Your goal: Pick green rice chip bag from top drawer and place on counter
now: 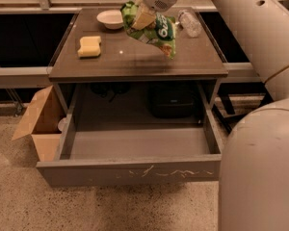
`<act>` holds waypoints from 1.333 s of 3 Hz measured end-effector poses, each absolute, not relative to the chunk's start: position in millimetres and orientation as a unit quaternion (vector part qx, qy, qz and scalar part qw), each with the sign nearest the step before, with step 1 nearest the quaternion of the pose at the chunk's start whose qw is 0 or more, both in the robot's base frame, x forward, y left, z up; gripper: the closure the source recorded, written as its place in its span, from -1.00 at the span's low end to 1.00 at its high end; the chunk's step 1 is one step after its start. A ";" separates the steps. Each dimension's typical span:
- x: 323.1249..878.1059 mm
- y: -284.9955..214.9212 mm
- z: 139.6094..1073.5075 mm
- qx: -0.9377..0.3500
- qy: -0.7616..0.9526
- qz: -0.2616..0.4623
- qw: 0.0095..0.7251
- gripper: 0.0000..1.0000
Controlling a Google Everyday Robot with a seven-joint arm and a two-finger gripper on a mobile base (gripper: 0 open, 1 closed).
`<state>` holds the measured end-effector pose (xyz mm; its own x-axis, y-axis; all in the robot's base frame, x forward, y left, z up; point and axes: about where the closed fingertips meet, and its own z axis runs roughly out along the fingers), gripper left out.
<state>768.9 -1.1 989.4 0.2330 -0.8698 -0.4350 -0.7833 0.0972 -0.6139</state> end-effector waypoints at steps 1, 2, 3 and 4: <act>785.8 0.5 985.4 -0.659 0.619 -0.038 0.425 1.00; 800.8 4.2 979.6 -0.653 0.622 -0.022 0.431 0.61; 812.8 3.4 973.8 -0.645 0.630 -0.013 0.432 0.15; 820.3 3.6 968.9 -0.639 0.636 -0.005 0.433 -0.32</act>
Offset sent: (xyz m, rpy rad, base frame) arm 0.0558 0.0020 -0.0034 0.1240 0.0230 -0.0057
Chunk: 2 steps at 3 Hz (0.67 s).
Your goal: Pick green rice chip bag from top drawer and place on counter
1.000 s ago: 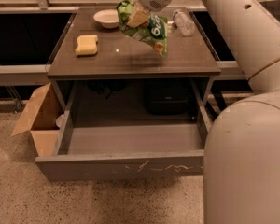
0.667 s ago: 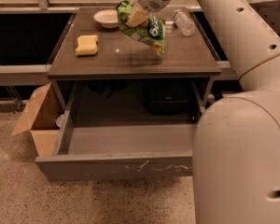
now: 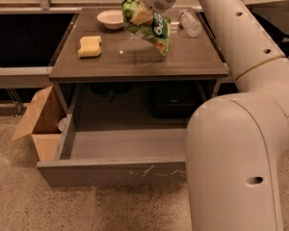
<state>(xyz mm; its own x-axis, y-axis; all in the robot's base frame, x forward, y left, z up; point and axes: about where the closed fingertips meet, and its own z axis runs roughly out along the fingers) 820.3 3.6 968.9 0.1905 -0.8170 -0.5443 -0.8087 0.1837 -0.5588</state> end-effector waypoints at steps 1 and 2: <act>823.7 1.8 968.2 -0.634 0.640 -0.002 0.434 -0.78; 824.1 -2.5 969.6 -0.630 0.642 -0.002 0.436 -1.00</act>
Offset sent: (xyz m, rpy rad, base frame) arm 0.0019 -0.0230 0.0113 0.0334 -0.0113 -0.0472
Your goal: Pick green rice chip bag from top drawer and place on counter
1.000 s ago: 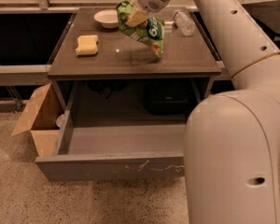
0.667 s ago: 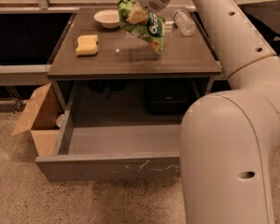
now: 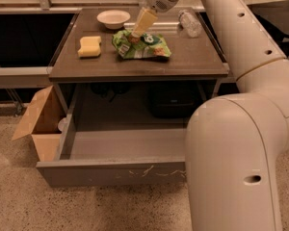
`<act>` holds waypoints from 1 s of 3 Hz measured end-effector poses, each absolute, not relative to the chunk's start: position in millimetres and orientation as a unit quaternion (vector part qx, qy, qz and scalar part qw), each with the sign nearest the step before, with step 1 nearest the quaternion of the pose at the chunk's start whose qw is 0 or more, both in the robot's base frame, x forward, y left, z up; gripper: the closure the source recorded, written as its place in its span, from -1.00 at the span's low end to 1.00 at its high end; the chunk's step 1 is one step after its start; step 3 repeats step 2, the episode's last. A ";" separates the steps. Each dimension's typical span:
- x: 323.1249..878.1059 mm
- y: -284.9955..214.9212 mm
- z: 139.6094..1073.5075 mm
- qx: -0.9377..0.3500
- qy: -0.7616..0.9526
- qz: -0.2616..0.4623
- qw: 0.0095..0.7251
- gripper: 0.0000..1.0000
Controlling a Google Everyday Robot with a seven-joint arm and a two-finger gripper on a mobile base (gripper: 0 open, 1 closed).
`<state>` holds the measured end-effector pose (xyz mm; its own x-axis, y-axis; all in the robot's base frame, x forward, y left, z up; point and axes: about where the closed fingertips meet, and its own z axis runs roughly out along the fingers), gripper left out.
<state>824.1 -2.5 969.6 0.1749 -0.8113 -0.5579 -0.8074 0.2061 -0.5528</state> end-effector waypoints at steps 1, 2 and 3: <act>818.3 -19.4 980.3 -0.614 0.648 -0.010 0.451 -1.00; 787.3 -53.4 1001.0 -0.579 0.653 -0.023 0.487 -1.00; 787.3 -53.4 1001.0 -0.579 0.653 -0.023 0.487 -1.00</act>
Offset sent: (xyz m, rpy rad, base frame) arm -0.0855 -0.0834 0.0391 0.1327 -0.1382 -0.1609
